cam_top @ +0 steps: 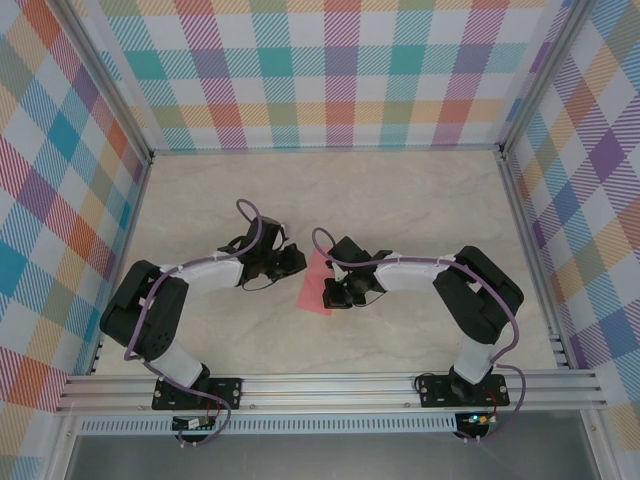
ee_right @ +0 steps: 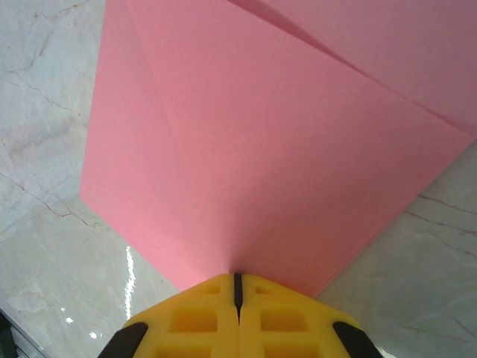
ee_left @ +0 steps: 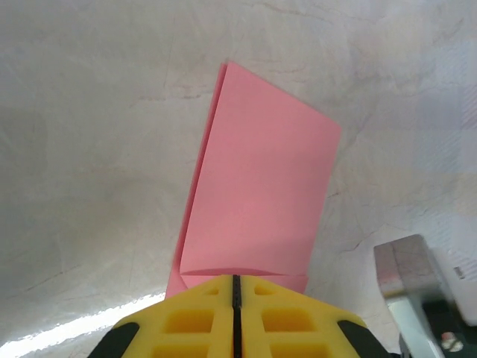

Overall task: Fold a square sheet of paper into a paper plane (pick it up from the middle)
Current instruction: Fold the triangle a second time at the center of the table.

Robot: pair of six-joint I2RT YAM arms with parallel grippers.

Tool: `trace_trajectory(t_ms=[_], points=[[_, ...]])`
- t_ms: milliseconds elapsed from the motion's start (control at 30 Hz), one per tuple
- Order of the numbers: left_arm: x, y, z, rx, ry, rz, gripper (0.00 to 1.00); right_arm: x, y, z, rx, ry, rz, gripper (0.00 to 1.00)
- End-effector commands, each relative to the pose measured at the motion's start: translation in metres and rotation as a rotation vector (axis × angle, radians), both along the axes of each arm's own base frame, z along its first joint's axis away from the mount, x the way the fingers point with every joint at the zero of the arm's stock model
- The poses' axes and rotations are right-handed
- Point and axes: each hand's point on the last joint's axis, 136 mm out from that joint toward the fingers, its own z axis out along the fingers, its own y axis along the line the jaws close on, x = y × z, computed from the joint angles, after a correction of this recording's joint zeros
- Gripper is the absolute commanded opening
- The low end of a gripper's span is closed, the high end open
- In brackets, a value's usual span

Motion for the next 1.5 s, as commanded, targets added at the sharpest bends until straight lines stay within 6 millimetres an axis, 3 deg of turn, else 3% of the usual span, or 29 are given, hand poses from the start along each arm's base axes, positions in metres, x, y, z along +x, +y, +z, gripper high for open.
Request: trace_trajectory(t_ms=[0,167,300,533,667,767,1100,1300,1467], points=[[-0.008,-0.01,-0.013,-0.029,0.041,0.002,0.09,-0.033,-0.04,-0.045,-0.195,0.124,0.006,0.03],[-0.007,-0.028,-0.027,-0.061,0.074,-0.026,0.09,-0.032,-0.034,-0.044,-0.169,0.128,0.016,0.03],[-0.006,-0.026,-0.039,-0.045,0.102,0.01,0.08,-0.029,-0.031,-0.039,-0.152,0.109,0.014,0.03],[-0.016,-0.007,-0.067,0.06,0.178,0.059,0.07,-0.007,-0.009,-0.004,-0.059,0.005,0.021,0.03],[-0.021,-0.003,-0.072,0.077,0.195,0.068,0.07,0.011,0.012,0.022,0.018,-0.061,0.022,0.03],[-0.022,-0.002,-0.073,0.08,0.204,0.069,0.07,0.021,0.022,0.029,0.045,-0.085,0.015,0.03],[-0.023,-0.002,-0.074,0.081,0.212,0.074,0.07,0.039,0.034,0.015,0.017,-0.105,-0.003,0.03],[-0.025,0.0,-0.078,0.091,0.228,0.089,0.07,0.03,0.028,-0.003,-0.01,-0.055,0.003,0.03],[-0.028,0.011,-0.086,0.142,0.25,0.122,0.07,0.01,0.014,-0.011,-0.037,0.001,0.034,0.03]])
